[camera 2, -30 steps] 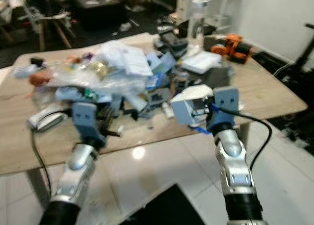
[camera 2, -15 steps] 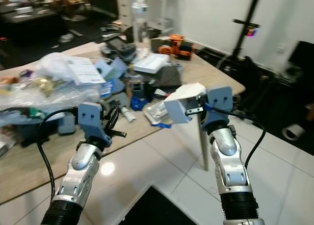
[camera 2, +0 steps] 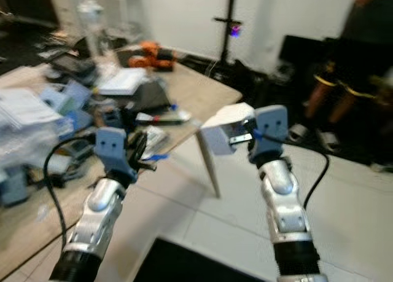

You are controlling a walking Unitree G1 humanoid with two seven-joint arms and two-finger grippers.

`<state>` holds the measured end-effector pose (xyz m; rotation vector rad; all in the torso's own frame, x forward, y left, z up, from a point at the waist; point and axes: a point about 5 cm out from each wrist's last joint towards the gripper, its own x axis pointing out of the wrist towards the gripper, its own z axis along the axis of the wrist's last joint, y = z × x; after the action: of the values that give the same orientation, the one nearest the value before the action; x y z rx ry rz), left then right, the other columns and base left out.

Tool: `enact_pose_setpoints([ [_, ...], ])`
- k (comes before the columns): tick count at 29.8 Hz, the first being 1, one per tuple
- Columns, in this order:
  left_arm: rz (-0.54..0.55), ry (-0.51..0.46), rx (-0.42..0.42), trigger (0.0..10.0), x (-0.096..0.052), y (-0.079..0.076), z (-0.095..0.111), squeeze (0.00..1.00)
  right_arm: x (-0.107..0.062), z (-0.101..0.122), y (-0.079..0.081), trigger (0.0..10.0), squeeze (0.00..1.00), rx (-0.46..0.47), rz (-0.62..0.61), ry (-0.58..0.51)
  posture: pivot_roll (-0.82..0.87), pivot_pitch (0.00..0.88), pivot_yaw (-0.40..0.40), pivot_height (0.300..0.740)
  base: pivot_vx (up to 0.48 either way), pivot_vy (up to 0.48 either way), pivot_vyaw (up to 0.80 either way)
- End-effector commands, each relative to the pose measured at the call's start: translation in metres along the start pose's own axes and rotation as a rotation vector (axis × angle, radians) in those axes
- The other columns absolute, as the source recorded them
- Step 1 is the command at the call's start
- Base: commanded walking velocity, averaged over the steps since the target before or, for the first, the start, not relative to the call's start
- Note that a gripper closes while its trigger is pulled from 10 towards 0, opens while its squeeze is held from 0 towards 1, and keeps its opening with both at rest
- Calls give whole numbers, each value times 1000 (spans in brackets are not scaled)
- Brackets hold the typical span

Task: Picking trash to rubbish bin

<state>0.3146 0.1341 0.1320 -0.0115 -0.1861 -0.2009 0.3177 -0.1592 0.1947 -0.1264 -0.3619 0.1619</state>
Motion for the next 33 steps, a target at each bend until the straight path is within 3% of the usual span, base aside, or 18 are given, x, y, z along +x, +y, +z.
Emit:
enact_pose_setpoints([
  [1, -7, 15, 4, 10000, -2, -1, -4, 0, 0, 1, 2, 10000, 0, -7, 10, 4, -50, 67, 7, 740, 0, 0, -800],
  [24, -24, 24, 1, 10000, -2, -6, -7, 0, -4, -4, 12, 10000, 0, 2, 36, 27, -53, 54, 10, 740, 0, 0, -800],
  [33, -33, 36, -4, 10000, -3, -10, -10, 0, -11, -20, 17, 10000, 0, 6, 51, 93, -51, 49, 9, 740, 0, 0, -800],
])
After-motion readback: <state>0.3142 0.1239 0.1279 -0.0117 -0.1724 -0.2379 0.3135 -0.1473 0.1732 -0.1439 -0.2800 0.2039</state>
